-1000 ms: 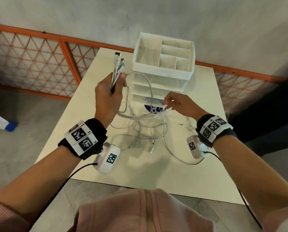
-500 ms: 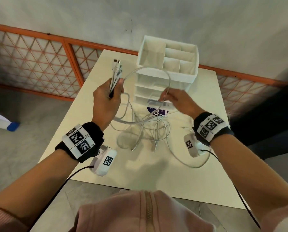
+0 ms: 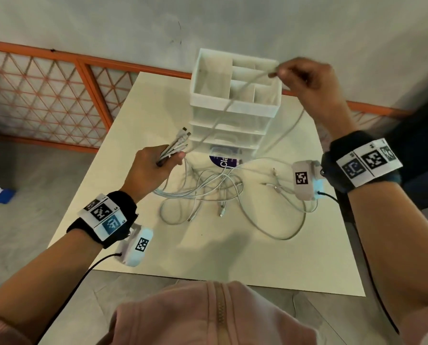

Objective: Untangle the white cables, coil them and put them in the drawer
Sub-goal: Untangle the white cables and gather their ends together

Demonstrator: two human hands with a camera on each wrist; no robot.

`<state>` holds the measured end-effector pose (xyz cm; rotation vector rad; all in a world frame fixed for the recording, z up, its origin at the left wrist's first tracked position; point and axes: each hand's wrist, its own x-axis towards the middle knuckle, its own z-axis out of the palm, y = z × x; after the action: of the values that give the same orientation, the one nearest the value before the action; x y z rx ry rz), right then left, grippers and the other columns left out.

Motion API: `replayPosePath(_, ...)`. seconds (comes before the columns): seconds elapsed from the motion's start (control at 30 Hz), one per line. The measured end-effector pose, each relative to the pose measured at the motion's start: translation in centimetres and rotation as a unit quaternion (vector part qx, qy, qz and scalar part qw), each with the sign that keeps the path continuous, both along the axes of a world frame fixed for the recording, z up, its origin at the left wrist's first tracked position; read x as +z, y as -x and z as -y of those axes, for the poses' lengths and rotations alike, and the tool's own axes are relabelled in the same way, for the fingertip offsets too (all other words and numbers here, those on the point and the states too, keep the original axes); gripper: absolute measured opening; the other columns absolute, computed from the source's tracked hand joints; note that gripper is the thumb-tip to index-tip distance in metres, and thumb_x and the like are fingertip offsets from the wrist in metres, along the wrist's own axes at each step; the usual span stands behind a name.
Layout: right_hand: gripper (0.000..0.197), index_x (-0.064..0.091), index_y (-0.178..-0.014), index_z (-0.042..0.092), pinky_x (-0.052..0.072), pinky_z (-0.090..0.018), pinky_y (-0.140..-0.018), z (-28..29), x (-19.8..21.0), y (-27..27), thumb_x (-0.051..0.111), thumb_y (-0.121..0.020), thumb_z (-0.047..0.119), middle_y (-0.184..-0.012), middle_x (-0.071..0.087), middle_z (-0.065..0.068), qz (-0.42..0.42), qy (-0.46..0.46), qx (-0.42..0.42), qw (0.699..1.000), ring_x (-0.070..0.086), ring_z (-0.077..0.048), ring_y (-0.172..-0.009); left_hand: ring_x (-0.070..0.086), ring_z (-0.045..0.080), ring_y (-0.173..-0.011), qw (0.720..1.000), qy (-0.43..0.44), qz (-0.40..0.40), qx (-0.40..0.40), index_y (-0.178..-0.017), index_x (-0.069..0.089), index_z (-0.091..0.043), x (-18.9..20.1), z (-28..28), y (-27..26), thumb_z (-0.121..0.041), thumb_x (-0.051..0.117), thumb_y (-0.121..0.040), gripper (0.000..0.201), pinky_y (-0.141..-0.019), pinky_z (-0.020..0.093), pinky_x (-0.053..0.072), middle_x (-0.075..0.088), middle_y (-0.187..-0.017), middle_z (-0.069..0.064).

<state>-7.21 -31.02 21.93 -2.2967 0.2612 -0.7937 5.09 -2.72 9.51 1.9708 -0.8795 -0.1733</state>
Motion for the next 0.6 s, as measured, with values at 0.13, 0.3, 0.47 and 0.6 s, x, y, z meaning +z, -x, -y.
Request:
replayPosePath(0.13, 0.024, 0.067, -0.067, 0.027, 0.04, -0.034, -0.078, 2.1, -5.3, 3.1, 0.052, -0.085, 0.029, -0.078, 0.063, 0.008, -0.173, -0.046, -0.047, 0.983, 0.051, -0.01, -0.069, 0.026, 0.007, -0.039, 0.981, -0.042, -0.167, -0.087, -0.081, 0.074, -0.011, 0.4, -0.7, 0.7, -0.022, 0.069, -0.084, 0.012, -0.041, 0.014, 0.023, 0.034, -0.047, -0.004)
replayPosePath(0.3, 0.037, 0.06, -0.047, 0.027, 0.044, -0.034, -0.086, 3.4, -13.5, 5.5, 0.059, -0.084, 0.029, -0.082, 0.069, -0.009, -0.455, -0.01, -0.133, 0.881, 0.063, -0.03, -0.091, 0.016, 0.009, -0.044, 0.925, -0.056, -0.323, -0.189, -0.1, 0.074, -0.009, 0.2, -1.6, 2.1, -0.024, 0.067, -0.083, 0.024, -0.043, 0.021, 0.013, 0.036, -0.054, 0.0)
replayPosePath(0.47, 0.018, 0.069, -0.084, 0.008, 0.048, -0.044, -0.091, 0.8, -16.5, 3.1, 0.063, -0.084, 0.025, -0.097, 0.069, -0.013, -0.464, 0.034, -0.082, 0.882, 0.063, -0.031, -0.095, 0.013, 0.005, -0.04, 0.903, -0.065, -0.36, -0.226, -0.112, 0.066, -0.002, 0.7, -1.9, 2.7, -0.02, 0.051, -0.094, 0.029, -0.042, 0.021, 0.011, 0.028, -0.044, -0.017)
replayPosePath(0.6, 0.012, 0.068, -0.087, -0.004, 0.049, -0.021, -0.077, -3.5, -17.3, 0.4, 0.067, -0.083, 0.007, -0.09, 0.069, -0.02, -0.313, -0.015, 0.045, 0.949, 0.062, -0.028, -0.079, 0.012, 0.008, -0.04, 0.899, -0.06, -0.371, -0.224, -0.106, 0.069, -0.004, 0.5, -2.2, 2.9, -0.028, 0.055, -0.09, 0.033, -0.04, 0.019, 0.014, 0.016, -0.051, -0.007)
